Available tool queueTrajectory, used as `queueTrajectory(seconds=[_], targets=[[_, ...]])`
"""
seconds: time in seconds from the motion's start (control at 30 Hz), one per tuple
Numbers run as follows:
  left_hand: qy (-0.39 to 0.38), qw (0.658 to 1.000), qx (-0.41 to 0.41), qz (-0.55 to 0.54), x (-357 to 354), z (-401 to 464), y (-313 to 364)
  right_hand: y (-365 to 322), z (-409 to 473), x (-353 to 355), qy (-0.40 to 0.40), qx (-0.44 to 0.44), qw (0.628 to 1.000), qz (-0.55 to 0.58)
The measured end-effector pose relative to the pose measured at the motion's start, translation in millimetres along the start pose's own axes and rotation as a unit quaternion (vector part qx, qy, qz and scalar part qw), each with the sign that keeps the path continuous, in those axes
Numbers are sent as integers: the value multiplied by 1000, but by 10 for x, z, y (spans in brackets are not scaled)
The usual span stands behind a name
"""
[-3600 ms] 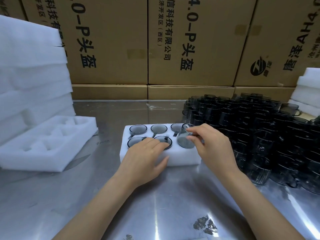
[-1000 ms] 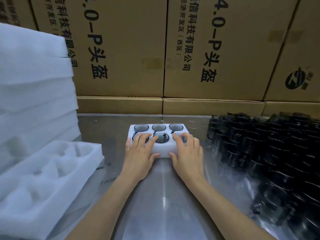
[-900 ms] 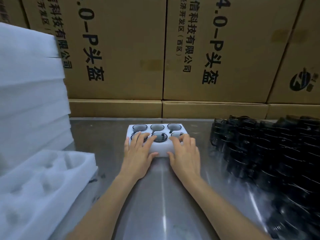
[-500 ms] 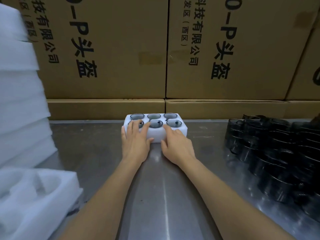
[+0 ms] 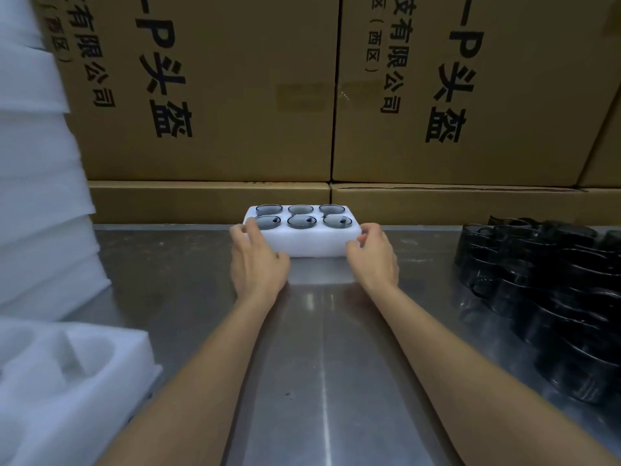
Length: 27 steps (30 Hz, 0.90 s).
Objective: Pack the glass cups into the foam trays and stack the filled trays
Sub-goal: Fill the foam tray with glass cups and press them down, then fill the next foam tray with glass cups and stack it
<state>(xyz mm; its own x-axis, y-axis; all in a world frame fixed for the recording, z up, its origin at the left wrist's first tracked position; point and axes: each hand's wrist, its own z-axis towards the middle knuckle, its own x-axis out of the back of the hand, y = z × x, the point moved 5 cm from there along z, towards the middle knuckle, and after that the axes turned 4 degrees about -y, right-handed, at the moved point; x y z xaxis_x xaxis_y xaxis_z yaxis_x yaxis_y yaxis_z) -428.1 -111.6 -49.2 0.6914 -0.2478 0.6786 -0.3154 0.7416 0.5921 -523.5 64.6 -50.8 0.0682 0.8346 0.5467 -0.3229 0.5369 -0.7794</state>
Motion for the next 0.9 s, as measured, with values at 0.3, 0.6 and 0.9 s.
queueTrajectory(seconds=[0.3, 0.6, 0.9], targets=[[-61, 987, 126, -85, -99, 158, -260, 9, 51, -231, -167, 32, 985, -22], [-110, 984, 117, -73, -46, 2, -182, -129, -233, -329, -208, 124, 940, -242], [-182, 978, 61, -78, 233, -950, 203, -269, -1094, 9, -182, 150, 933, -270]])
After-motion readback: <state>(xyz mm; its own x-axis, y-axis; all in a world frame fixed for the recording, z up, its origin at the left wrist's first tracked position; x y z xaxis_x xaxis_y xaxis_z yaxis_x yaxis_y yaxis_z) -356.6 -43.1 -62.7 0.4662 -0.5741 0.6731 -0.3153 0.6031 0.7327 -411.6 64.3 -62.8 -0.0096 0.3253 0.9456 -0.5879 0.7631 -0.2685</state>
